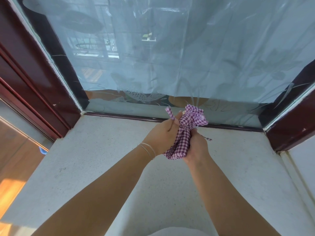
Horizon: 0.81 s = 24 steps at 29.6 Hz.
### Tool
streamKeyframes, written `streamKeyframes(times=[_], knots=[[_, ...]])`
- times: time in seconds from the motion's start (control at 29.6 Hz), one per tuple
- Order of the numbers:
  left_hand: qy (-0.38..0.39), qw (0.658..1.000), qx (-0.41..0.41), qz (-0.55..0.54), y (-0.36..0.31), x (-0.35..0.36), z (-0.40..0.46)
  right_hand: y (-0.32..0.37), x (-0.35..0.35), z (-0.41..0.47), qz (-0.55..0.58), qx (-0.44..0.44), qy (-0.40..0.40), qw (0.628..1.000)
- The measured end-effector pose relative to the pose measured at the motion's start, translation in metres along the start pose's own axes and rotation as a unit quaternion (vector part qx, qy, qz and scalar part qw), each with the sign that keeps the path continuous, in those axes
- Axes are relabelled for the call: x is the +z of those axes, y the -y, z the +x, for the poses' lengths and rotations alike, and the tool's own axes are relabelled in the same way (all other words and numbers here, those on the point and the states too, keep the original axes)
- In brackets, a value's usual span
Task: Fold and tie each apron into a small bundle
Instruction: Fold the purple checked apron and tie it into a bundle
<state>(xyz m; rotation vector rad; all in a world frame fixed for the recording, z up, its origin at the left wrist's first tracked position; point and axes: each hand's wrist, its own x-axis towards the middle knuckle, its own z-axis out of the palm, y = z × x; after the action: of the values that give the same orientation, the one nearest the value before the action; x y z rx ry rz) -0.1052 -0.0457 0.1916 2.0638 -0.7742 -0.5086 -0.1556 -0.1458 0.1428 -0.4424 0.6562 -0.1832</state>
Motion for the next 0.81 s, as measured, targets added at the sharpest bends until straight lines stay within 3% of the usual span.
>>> streamKeyframes(times=[0.1,0.24,0.34,0.37,0.44,0.51,0.57,0.68,0.74,0.81], knots=[[-0.059,0.993,-0.04,-0.09,0.005,-0.002,0.005,0.003,0.003,0.003,-0.024,-0.028,0.015,0.999],[-0.048,0.981,-0.082,-0.167,0.016,0.0,0.009,0.006,0.004,0.002,-0.059,-0.053,0.008,0.997],[-0.092,0.981,-0.098,-0.137,0.02,0.006,0.007,0.004,0.011,-0.006,-0.171,-0.102,-0.051,0.979],[-0.117,0.983,-0.099,-0.098,0.02,0.008,0.006,0.003,0.013,-0.007,-0.244,-0.154,-0.09,0.953],[-0.147,0.985,-0.093,0.015,0.019,0.009,0.004,0.004,0.011,-0.004,-0.397,-0.321,-0.142,0.848],[-0.151,0.976,-0.07,0.141,0.017,0.008,0.004,0.003,0.008,-0.004,-0.521,-0.455,-0.12,0.712],[-0.161,0.945,-0.008,0.286,0.018,0.009,0.003,0.003,0.012,-0.012,-0.6,-0.499,-0.059,0.622],[-0.173,0.881,0.112,0.426,0.022,0.014,-0.002,0.02,0.03,-0.016,-0.69,-0.427,-0.039,0.582],[-0.189,0.86,0.169,0.443,0.027,0.017,-0.005,0.039,0.048,-0.013,-0.719,-0.336,-0.018,0.608],[-0.164,0.861,0.208,0.434,0.03,0.024,-0.005,0.049,0.061,-0.011,-0.72,-0.281,0.044,0.633]])
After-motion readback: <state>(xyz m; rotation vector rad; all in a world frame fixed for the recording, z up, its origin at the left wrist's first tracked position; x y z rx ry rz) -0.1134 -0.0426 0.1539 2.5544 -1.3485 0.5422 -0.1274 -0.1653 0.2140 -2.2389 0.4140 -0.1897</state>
